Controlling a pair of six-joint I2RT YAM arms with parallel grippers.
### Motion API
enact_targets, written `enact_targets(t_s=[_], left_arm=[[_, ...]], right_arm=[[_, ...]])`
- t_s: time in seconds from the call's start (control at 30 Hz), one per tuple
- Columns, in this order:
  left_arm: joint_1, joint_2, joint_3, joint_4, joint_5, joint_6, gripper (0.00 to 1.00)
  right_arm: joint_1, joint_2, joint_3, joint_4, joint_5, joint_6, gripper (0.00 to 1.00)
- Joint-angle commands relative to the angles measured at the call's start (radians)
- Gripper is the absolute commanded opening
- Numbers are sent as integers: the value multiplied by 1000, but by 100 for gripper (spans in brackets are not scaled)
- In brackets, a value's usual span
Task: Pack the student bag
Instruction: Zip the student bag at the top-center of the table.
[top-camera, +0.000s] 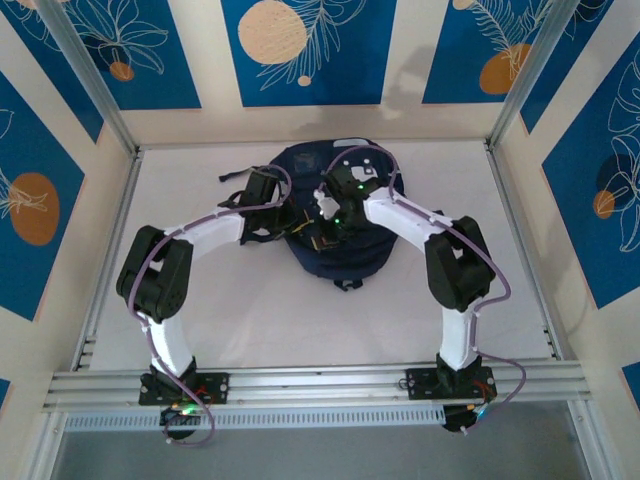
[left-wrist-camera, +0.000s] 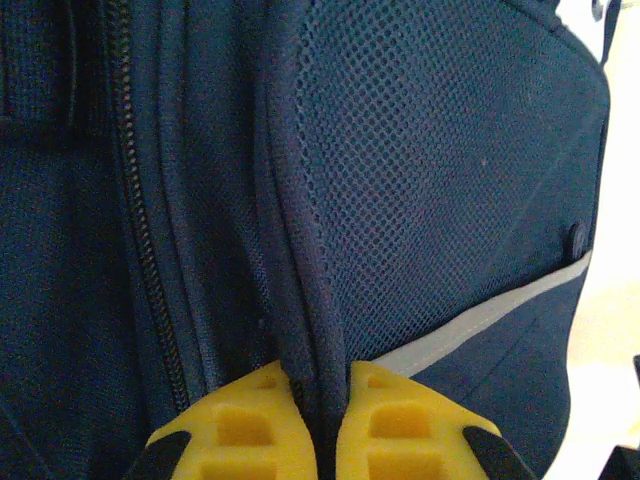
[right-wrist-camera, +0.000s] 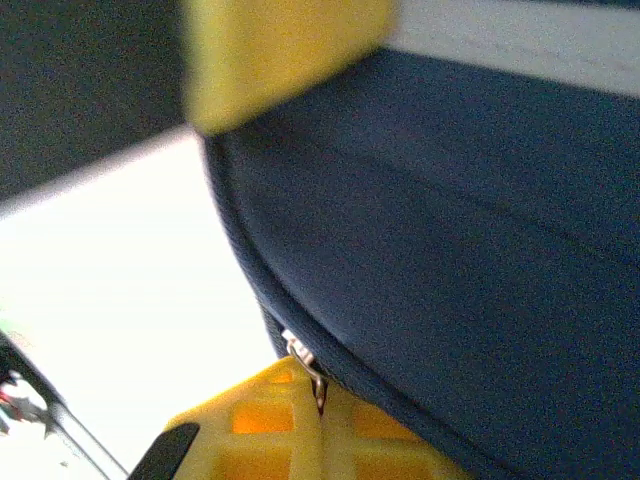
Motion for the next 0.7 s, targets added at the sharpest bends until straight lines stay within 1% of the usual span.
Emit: enact_targets(t_s=[0.0, 0.1, 0.17, 0.23, 0.4, 0.57, 0.67], left_arm=[[52, -48, 12, -52, -3, 117, 0], [64, -52, 31, -114, 2, 177, 0], [69, -54, 40, -145, 7, 208, 0], [76, -52, 53, -182, 20, 242, 0], [94, -23, 115, -299, 45, 360, 0], [103, 26, 182, -415, 86, 499, 0], [103, 44, 207, -476, 96, 568, 0]], right_arm=[[-65, -92, -91, -286, 113, -142, 0], [-138, -136, -146, -292, 196, -197, 0], [-175, -153, -167, -279, 246, -271, 0], [-200, -155, -174, -269, 329, -374, 0], [-288, -127, -155, -222, 465, -672, 0], [-364, -58, -51, -47, 541, -919, 0], [-420, 28, 86, 37, 554, -968, 0]])
